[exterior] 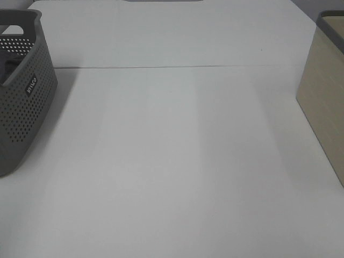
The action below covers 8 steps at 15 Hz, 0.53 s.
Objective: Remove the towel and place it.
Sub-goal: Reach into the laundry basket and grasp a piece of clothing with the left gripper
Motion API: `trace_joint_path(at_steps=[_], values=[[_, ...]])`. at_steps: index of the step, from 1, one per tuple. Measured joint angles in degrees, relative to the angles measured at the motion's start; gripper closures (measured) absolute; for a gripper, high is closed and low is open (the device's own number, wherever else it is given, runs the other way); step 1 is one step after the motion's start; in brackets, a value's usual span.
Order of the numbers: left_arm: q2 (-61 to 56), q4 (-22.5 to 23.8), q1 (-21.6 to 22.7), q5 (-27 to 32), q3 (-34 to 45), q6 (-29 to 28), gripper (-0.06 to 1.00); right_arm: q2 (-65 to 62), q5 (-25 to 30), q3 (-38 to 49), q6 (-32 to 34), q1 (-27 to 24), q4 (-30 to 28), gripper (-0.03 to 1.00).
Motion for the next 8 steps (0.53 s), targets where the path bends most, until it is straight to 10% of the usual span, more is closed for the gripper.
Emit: trace_joint_path(at_steps=[8], values=[[49.1,12.4,0.0,4.1,-31.9,31.0,0.03,0.0,0.0,0.0,0.0,0.0,0.0,0.38]])
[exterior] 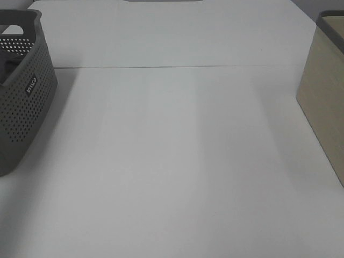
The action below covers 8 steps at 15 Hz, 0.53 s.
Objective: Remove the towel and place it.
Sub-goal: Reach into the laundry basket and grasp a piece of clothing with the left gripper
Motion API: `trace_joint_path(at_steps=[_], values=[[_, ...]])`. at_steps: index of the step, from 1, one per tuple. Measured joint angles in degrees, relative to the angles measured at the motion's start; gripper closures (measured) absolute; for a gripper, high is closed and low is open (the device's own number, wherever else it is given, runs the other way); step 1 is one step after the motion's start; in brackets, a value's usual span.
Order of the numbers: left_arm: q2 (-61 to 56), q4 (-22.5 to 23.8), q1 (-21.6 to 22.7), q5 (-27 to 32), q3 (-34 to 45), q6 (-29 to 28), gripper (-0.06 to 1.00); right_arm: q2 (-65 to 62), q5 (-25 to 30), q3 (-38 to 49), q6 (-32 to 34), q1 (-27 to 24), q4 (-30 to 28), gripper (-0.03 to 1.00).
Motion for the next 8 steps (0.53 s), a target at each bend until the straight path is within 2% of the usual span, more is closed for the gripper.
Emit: trace_joint_path(at_steps=[3,8], values=[[14.3,5.5,0.0,-0.1,-8.8,3.6,0.03,0.0,0.0,0.0,0.0,0.0,0.0,0.38],[39.2,6.0,0.0,-6.2,-22.0,11.4,0.03,0.0,0.0,0.0,0.0,0.0,0.0,0.38]])
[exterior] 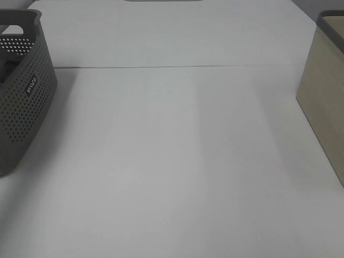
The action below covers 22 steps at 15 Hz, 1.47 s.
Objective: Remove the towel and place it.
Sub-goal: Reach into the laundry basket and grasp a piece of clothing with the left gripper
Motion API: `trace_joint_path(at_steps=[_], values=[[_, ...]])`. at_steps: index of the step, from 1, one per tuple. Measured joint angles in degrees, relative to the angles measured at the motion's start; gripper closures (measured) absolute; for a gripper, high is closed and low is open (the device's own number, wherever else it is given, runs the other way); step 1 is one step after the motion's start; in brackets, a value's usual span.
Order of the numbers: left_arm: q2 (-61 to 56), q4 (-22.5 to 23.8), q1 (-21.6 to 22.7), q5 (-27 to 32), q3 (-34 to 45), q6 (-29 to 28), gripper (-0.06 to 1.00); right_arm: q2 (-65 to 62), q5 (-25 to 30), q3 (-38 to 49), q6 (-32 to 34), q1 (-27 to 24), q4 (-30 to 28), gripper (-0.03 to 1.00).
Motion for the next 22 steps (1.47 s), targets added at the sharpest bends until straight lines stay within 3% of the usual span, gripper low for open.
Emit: trace_joint_path(at_steps=[6,14,19,22], values=[[16.5,-4.4,0.0,-3.7,-8.3,5.3,0.03,0.0,0.0,0.0,0.0,0.0,0.0,0.38],[17.9,-10.6,4.8,-4.9,-8.6,13.6,0.05,0.0,0.0,0.0,0.0,0.0,0.0,0.38],[19.8,-12.3,4.8,-5.0,-8.6,14.4,0.06,0.0,0.0,0.0,0.0,0.0,0.0,0.38],[20.5,-11.9,4.8,-4.6,-8.6,14.7,0.13,0.0,0.0,0.0,0.0,0.0,0.0,0.38]])
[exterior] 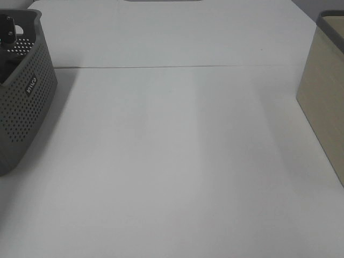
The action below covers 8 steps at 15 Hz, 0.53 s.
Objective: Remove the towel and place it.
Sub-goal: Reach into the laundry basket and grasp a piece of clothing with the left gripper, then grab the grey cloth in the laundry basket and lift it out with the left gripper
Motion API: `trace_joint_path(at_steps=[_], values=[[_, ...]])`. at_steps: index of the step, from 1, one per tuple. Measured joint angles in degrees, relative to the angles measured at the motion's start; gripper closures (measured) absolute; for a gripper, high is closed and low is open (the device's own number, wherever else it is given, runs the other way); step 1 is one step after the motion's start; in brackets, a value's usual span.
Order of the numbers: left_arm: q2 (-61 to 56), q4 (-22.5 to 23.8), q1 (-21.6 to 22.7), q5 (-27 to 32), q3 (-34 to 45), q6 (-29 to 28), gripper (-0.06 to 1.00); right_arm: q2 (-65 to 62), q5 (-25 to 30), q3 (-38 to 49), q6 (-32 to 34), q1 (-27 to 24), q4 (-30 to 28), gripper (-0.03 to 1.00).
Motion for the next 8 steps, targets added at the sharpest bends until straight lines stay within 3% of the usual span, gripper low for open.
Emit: trace_joint_path(at_steps=[2,3,6,8], values=[[0.0,0.4,0.0,0.8,0.0,0.8,0.24,0.0,0.0,0.0,0.0,0.0,0.0,0.38],[0.0,0.5,0.0,1.1,0.0,0.9,0.45,0.0,0.0,0.0,0.0,0.0,0.0,0.38],[0.0,0.4,0.0,1.3,0.0,-0.9,0.75,0.0,0.0,0.0,0.0,0.0,0.0,0.38],[0.0,0.2,0.0,1.3,0.0,-3.4,0.81,0.0,0.0,0.0,0.0,0.0,0.0,0.38]])
